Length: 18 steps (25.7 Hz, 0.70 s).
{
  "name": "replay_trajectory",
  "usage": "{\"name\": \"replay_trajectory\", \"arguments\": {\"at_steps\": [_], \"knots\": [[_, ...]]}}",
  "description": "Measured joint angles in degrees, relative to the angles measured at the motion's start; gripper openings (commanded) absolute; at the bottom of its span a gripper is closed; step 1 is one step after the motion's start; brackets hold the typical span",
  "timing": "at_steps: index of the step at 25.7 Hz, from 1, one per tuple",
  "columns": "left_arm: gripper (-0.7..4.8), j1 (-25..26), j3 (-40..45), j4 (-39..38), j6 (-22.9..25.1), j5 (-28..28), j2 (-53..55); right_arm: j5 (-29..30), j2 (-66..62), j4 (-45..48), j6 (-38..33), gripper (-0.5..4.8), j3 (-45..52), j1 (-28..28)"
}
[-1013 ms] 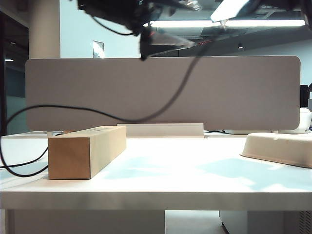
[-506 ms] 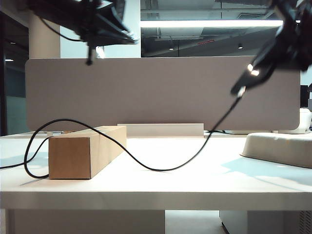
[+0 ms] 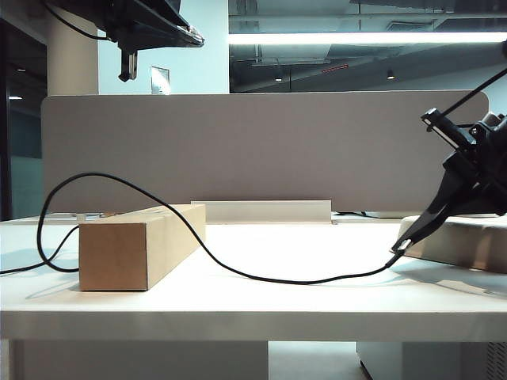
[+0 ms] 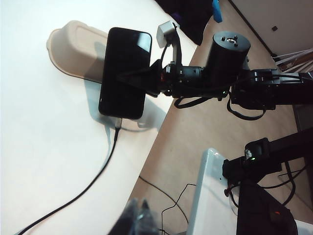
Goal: Pick up the charging cable and the phone, plug the charging cable into the charging port on the phone, and finally place them back on the table.
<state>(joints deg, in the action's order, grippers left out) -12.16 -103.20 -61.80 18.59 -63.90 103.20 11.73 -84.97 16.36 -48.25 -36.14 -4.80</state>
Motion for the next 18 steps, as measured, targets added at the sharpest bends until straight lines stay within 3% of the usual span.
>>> {"name": "replay_trajectory", "arguments": {"at_steps": [12, 14, 16, 18], "knots": [[-0.06, 0.00, 0.04, -0.02, 0.00, 0.04, 0.00, -2.93, 0.04, -4.22, -1.27, -0.03, -0.02, 1.03], [-0.06, 0.00, 0.04, -0.02, 0.00, 0.04, 0.00, -2.93, 0.04, -4.72, -1.27, 0.54, -0.07, 1.03], [-0.06, 0.02, 0.04, -0.04, 0.02, 0.04, 0.00, -2.93, 0.07, -5.18, -1.25, 1.59, -0.11, 1.03], [-0.06, 0.02, 0.04, -0.59, 0.00, 0.02, 0.00, -3.13, 0.04, -7.67, -1.42, 1.71, -0.09, 1.05]]}}
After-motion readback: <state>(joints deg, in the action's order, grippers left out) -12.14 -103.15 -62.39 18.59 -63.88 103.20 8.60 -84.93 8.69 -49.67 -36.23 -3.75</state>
